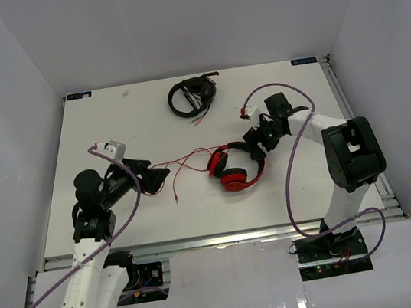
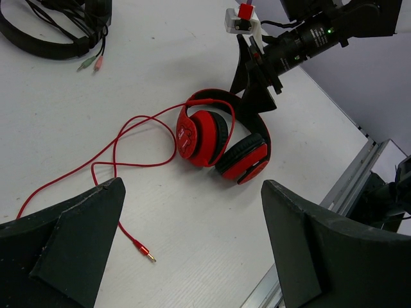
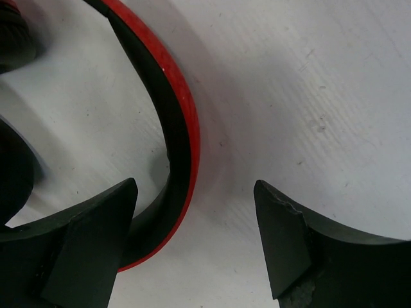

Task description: Wrap the headphones

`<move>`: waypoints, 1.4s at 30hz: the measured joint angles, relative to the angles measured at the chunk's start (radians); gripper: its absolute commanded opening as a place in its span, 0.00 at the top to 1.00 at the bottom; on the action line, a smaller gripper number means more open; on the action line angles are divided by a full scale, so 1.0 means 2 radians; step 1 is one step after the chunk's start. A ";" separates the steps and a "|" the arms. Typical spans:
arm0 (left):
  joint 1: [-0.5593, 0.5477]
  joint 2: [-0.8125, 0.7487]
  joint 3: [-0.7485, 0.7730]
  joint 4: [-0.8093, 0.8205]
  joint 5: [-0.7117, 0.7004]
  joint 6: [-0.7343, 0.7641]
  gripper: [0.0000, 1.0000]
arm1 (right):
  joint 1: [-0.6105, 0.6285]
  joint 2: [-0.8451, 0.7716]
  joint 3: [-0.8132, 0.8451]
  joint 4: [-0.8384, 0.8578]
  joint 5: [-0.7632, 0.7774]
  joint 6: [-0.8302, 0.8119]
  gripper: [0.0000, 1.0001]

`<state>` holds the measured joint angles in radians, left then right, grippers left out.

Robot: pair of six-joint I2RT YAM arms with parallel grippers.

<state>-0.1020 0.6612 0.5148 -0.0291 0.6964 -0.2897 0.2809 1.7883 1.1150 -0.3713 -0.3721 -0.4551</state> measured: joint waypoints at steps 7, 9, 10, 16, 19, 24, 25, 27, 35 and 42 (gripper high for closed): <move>0.000 0.016 0.000 0.003 -0.001 -0.002 0.02 | 0.005 0.007 -0.007 0.009 0.002 0.000 0.48; 0.000 0.016 0.000 0.007 -0.005 -0.008 0.02 | 0.010 0.007 -0.011 0.019 0.010 0.002 0.60; 0.000 0.018 0.000 0.008 -0.008 -0.012 0.02 | 0.012 0.007 -0.014 0.024 0.015 0.003 0.65; 0.000 0.048 0.000 0.014 -0.017 -0.026 0.10 | 0.024 0.001 -0.025 0.047 0.043 0.018 0.90; -0.007 0.050 0.000 0.014 -0.017 -0.026 0.12 | 0.025 -0.004 -0.030 0.048 0.046 0.022 0.92; -0.101 0.023 -0.001 0.016 -0.050 -0.003 0.12 | 0.027 -0.043 -0.034 0.015 0.061 0.029 0.92; -0.131 0.017 -0.001 0.017 -0.054 0.004 0.12 | 0.026 -0.065 -0.034 0.007 0.067 0.029 0.92; -0.187 0.011 -0.001 0.024 -0.064 0.023 0.09 | 0.025 -0.121 -0.034 -0.004 0.079 0.026 0.92; -0.307 0.104 0.043 0.059 -0.110 0.136 0.07 | 0.008 -0.337 -0.006 -0.028 0.059 -0.004 0.92; -0.311 0.147 0.056 0.116 -0.139 0.220 0.06 | -0.015 -0.378 0.021 -0.092 -0.015 -0.016 0.92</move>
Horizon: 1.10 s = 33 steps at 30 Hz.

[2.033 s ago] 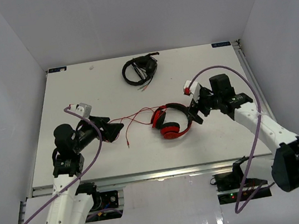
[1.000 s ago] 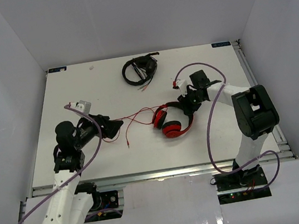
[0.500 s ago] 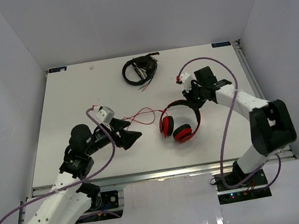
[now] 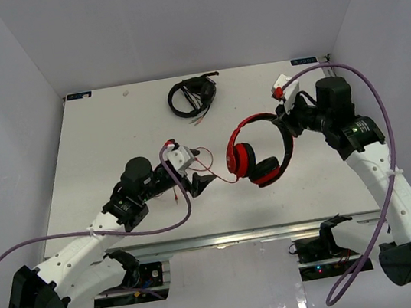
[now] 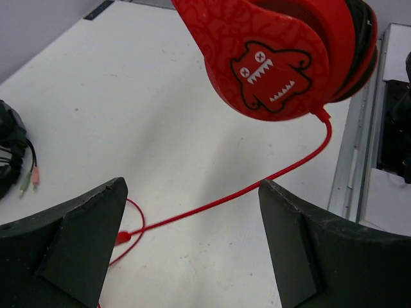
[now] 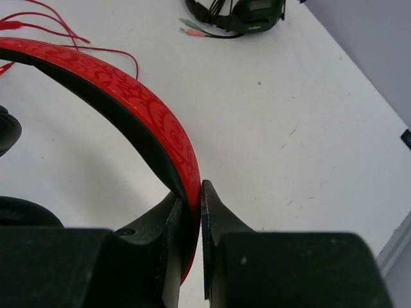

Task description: Wrap the headphones

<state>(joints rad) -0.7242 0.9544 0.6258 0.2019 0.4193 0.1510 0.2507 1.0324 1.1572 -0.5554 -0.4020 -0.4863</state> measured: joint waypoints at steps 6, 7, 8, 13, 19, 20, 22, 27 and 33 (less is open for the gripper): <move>0.000 -0.027 -0.017 0.030 0.003 0.019 0.06 | -0.028 0.005 0.004 -0.032 -0.028 0.027 0.92; 0.000 -0.038 -0.026 0.031 0.005 0.020 0.06 | -0.037 0.009 0.010 -0.037 -0.034 0.034 0.92; 0.000 -0.054 -0.040 0.029 0.008 0.021 0.06 | -0.046 0.014 0.019 -0.040 -0.039 0.040 0.92; 0.000 -0.121 -0.095 0.010 0.038 0.024 0.06 | -0.081 0.048 0.073 -0.038 -0.075 0.071 0.92; -0.001 -0.107 -0.107 0.000 0.050 0.036 0.06 | -0.093 0.069 0.114 -0.038 -0.132 0.105 0.92; -0.001 -0.099 -0.107 0.002 0.042 0.041 0.06 | -0.093 0.071 0.119 -0.038 -0.141 0.110 0.92; -0.001 -0.086 -0.109 0.010 0.024 0.048 0.06 | -0.095 0.071 0.130 -0.039 -0.158 0.120 0.92; -0.001 -0.064 -0.118 0.044 -0.024 0.061 0.09 | -0.106 0.072 0.158 -0.039 -0.194 0.141 0.92; -0.001 -0.048 -0.130 0.082 -0.058 0.061 0.10 | -0.126 0.072 0.179 -0.038 -0.223 0.158 0.92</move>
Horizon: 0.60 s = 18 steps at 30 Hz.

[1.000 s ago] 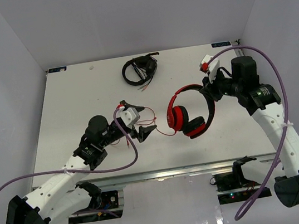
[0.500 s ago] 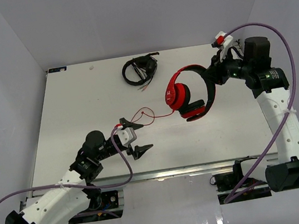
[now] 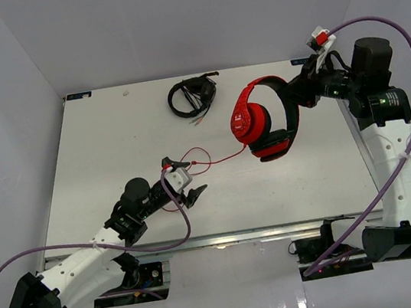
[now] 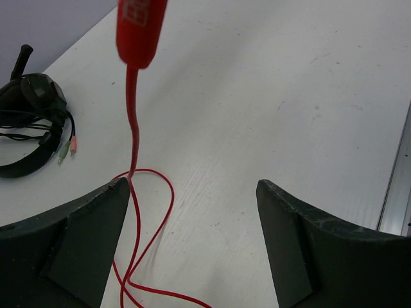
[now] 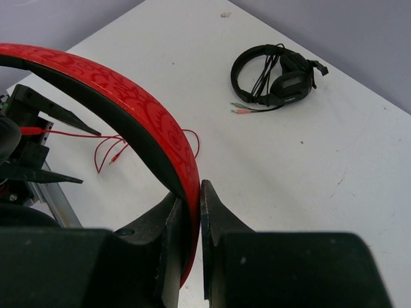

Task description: Wrap the headphones

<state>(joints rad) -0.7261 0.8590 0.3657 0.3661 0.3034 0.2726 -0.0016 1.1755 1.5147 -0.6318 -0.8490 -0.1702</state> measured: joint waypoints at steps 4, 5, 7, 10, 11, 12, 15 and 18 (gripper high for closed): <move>0.000 0.007 -0.008 0.018 -0.011 0.000 0.13 | -0.012 0.000 0.002 0.000 -0.017 0.009 0.92; 0.000 0.011 -0.008 0.022 -0.013 0.000 0.13 | -0.015 0.001 0.003 -0.001 -0.023 0.012 0.92; 0.000 0.023 -0.008 0.035 -0.015 -0.001 0.14 | -0.020 0.003 0.007 -0.001 -0.036 0.020 0.92; 0.000 0.039 -0.008 0.050 -0.017 -0.002 0.14 | -0.031 0.006 0.014 -0.001 -0.058 0.032 0.92; 0.000 0.043 -0.008 0.055 -0.018 -0.002 0.15 | -0.034 0.006 0.016 -0.001 -0.065 0.037 0.92; 0.000 0.046 -0.008 0.060 -0.020 -0.002 0.18 | -0.039 0.007 0.019 -0.001 -0.072 0.041 0.92; 0.000 0.057 -0.008 0.075 -0.026 -0.002 0.32 | -0.052 0.010 0.032 -0.001 -0.095 0.054 0.92; 0.000 0.068 -0.006 0.078 -0.028 0.000 0.59 | -0.064 0.010 0.045 0.000 -0.114 0.066 0.92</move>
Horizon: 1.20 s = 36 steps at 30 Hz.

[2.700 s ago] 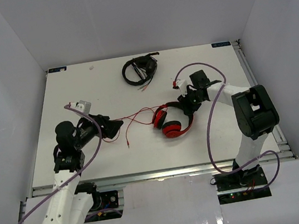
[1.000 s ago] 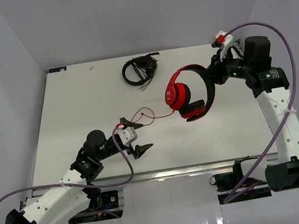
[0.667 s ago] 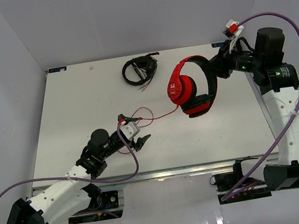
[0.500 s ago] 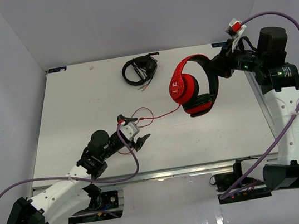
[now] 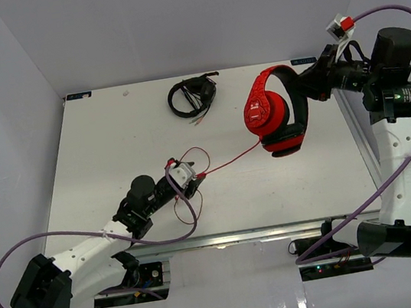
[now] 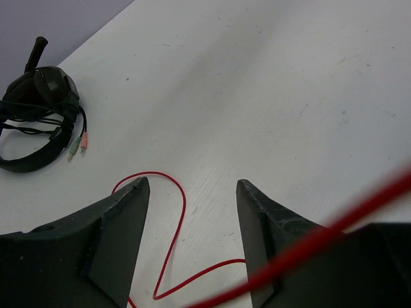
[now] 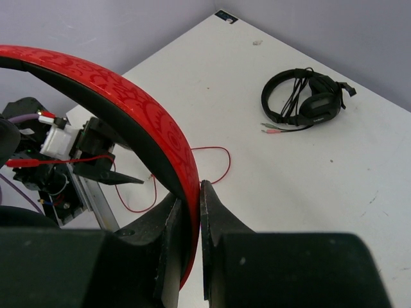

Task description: Wrap the headphones

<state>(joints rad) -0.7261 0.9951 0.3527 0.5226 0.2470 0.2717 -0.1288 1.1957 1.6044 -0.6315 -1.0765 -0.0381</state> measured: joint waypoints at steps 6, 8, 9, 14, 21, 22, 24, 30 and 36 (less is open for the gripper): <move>0.000 0.000 0.002 -0.001 0.004 -0.003 0.63 | -0.020 0.000 0.011 0.002 -0.022 0.010 0.92; 0.000 -0.009 0.002 -0.002 0.010 -0.006 0.39 | -0.026 0.001 0.011 0.002 -0.024 0.010 0.92; 0.000 -0.015 0.002 -0.004 0.013 -0.007 0.28 | -0.028 0.001 0.011 0.002 -0.025 0.010 0.92; 0.000 -0.051 0.005 -0.030 0.046 -0.014 0.17 | -0.030 0.002 0.011 0.002 -0.021 0.009 0.92; 0.000 -0.058 0.027 -0.083 0.115 -0.013 0.18 | -0.030 0.002 0.008 0.002 -0.011 0.004 0.92; 0.000 -0.058 0.028 -0.087 0.121 -0.013 0.18 | -0.030 0.002 0.008 0.002 -0.010 0.004 0.92; 0.000 -0.057 0.028 -0.093 0.130 -0.014 0.18 | -0.030 0.002 0.008 0.002 -0.009 0.004 0.92; 0.000 -0.042 0.027 -0.086 0.145 -0.022 0.17 | -0.030 0.002 0.008 0.002 -0.009 0.005 0.92; 0.000 -0.001 0.028 -0.045 0.167 -0.036 0.19 | -0.030 0.002 0.009 0.002 -0.009 0.015 0.92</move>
<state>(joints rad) -0.7261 0.9936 0.4094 0.4332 0.5804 0.1999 -0.1898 1.1999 1.6231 -0.6266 -1.0954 -0.0084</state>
